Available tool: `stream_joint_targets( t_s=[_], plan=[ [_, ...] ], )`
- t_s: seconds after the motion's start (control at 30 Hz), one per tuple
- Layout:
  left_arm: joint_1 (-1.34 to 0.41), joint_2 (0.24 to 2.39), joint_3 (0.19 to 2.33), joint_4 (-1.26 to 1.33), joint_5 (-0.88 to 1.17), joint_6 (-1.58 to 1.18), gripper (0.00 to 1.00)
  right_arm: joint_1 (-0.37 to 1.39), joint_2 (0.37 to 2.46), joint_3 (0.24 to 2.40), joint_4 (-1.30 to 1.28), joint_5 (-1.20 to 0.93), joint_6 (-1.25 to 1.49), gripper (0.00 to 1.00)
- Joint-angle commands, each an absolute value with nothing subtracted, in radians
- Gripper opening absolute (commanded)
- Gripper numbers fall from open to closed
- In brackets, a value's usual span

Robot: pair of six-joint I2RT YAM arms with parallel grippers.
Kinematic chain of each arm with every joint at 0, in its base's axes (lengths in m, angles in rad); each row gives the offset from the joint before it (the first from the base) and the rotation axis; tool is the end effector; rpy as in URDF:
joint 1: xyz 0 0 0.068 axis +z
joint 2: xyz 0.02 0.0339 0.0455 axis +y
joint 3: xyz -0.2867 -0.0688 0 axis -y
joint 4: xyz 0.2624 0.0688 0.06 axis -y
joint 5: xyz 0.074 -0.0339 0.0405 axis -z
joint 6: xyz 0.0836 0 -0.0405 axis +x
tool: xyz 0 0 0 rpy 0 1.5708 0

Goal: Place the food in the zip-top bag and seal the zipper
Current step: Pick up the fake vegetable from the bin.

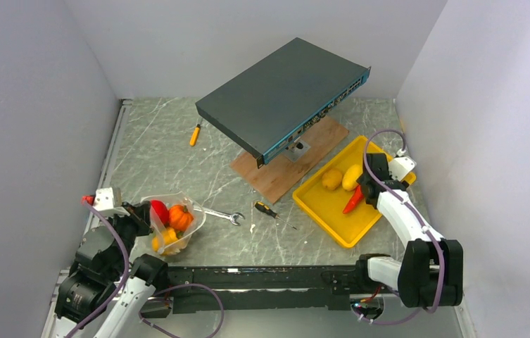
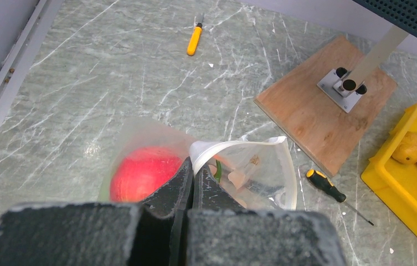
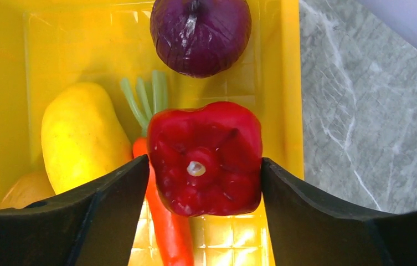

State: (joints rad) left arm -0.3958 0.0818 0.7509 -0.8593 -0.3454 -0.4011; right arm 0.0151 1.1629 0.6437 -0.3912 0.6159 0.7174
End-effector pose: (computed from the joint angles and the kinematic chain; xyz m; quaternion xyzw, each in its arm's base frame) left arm 0.0596 0.0058 0.3179 -0.1114 0.7593 -0.1213 0.6296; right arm 0.2518 -0.0445 0.1862 0.4024 0.8127 -0.1571 0.3912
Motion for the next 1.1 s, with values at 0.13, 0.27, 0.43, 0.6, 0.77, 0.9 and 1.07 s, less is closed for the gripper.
stream_joint_targets(
  t_s=[0.13,0.27,0.43,0.6,0.77,0.9,1.07],
  plan=[
    [-0.391,0.097,0.757,-0.805,-0.344,-0.39,0.0,0.009,1.176,0.636,-0.318,0.582,0.71,0.44],
    [-0.391,0.099,0.758,-0.806,-0.347,-0.392,0.0,0.009,1.084,0.631,-0.323,0.56,0.687,0.27],
    [-0.391,0.102,0.76,-0.813,-0.359,-0.401,0.0,0.011,0.953,0.666,-0.359,0.462,0.652,0.15],
    [-0.391,0.112,0.759,-0.813,-0.358,-0.399,0.0,0.022,0.881,0.682,-0.395,0.3,0.594,0.02],
    [-0.391,0.121,0.764,-0.82,-0.364,-0.403,0.0,0.182,0.83,0.686,-0.434,0.247,0.507,0.0],
    [-0.391,0.112,0.762,-0.82,-0.371,-0.406,0.0,0.397,0.793,0.711,-0.496,0.256,0.48,0.0],
    [-0.39,0.113,0.762,-0.82,-0.375,-0.407,0.0,0.698,0.728,0.675,-0.422,0.152,0.534,0.0]
  ],
)
